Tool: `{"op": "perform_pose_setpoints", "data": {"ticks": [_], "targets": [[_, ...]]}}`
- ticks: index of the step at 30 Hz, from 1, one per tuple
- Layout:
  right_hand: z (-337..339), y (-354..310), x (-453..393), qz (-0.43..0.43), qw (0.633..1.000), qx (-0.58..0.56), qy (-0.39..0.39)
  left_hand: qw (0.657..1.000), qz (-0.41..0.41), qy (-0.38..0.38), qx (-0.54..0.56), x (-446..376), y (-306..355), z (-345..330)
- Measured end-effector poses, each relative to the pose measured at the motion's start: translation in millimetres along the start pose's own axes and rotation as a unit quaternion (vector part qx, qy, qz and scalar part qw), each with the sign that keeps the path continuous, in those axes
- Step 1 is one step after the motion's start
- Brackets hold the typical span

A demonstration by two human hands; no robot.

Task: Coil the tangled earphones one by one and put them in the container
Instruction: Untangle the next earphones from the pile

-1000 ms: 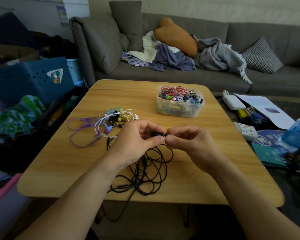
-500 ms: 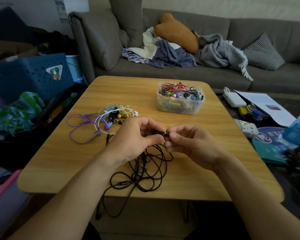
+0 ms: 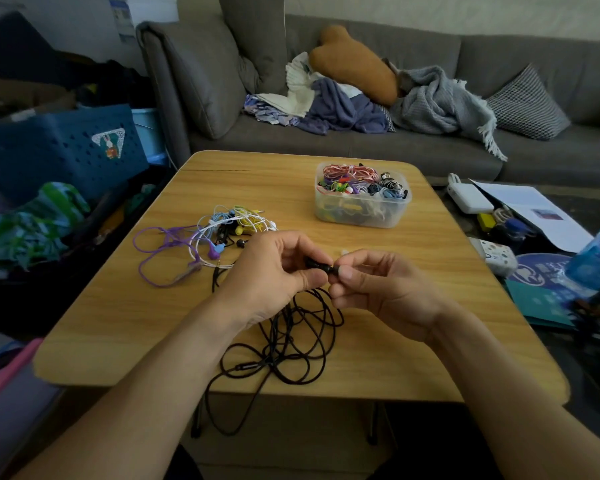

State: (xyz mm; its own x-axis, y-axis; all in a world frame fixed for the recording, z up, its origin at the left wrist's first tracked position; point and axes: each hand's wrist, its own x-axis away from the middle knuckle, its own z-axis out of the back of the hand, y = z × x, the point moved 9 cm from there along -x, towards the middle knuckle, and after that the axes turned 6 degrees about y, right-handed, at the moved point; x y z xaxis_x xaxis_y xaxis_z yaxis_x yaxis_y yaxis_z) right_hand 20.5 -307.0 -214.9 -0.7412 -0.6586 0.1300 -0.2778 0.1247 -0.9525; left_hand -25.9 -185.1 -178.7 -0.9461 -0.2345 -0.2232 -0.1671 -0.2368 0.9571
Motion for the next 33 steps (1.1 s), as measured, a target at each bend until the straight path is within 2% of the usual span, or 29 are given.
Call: {"op": "perform_pose_setpoints", "data": {"ticks": [8, 14, 17, 21, 28, 33], "targets": [[-5, 4, 2, -0.008, 1.0, -0.022, -0.009, 1.0, -0.016, -0.009, -0.021, 1, 4, 0], [-8, 10, -1, -0.025, 0.998, -0.057, 0.004, 0.989, -0.087, 0.027, -0.114, 1, 20, 4], [-13, 15, -1, -0.055, 0.994, -0.09, 0.008, 0.976, -0.134, 0.049, -0.163, 3, 30, 4], [-16, 26, 2, -0.128, 0.975, -0.177, 0.029, 0.972, -0.164, 0.06, -0.154, 5, 35, 5], [-4, 25, 6, -0.145, 0.987, -0.057, 0.028, 0.99, -0.113, 0.01, -0.081, 4, 17, -1], [6, 20, 3, -0.094, 0.994, 0.027, 0.054, 0.998, -0.024, -0.043, -0.04, 1, -6, -6]]}}
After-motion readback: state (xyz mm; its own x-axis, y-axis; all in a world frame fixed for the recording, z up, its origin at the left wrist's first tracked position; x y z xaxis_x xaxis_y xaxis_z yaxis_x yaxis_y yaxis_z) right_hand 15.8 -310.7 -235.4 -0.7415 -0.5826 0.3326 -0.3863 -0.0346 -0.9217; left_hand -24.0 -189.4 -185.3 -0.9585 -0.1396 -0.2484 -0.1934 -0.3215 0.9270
